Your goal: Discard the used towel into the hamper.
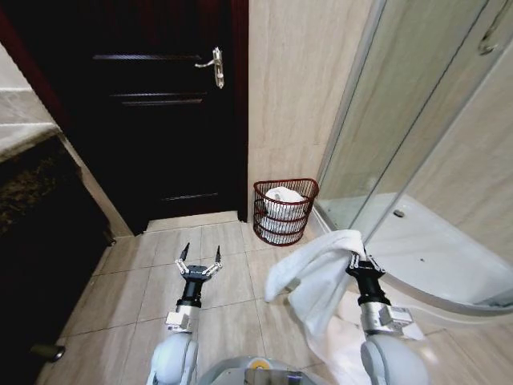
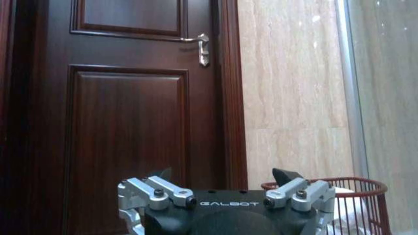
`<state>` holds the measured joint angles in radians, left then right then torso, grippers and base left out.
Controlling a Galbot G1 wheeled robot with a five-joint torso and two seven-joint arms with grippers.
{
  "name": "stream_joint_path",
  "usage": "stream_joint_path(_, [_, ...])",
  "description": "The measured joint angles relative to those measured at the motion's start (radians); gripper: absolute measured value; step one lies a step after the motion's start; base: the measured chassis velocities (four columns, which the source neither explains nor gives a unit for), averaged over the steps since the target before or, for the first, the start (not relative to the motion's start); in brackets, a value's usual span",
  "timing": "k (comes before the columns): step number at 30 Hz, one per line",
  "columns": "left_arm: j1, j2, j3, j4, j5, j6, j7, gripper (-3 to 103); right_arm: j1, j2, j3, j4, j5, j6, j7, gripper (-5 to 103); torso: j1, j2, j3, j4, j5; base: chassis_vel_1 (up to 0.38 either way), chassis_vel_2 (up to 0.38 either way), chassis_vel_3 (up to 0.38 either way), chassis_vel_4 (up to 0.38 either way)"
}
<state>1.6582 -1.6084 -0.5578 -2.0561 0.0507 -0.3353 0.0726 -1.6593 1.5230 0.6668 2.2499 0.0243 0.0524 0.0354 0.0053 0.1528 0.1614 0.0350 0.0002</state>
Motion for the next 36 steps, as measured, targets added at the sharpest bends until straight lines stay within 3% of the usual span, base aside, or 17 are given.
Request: stream_joint_path(36, [0.008,0.0,0.0,-0.004,0.003,0.008,-0.018,100,0.069,-0.03,0.006,0.008,0.01,-0.06,-0.007,5,0.047,0.157,0.112,0.0002,-0.0003,0.001,0.017,0.015,-0.001])
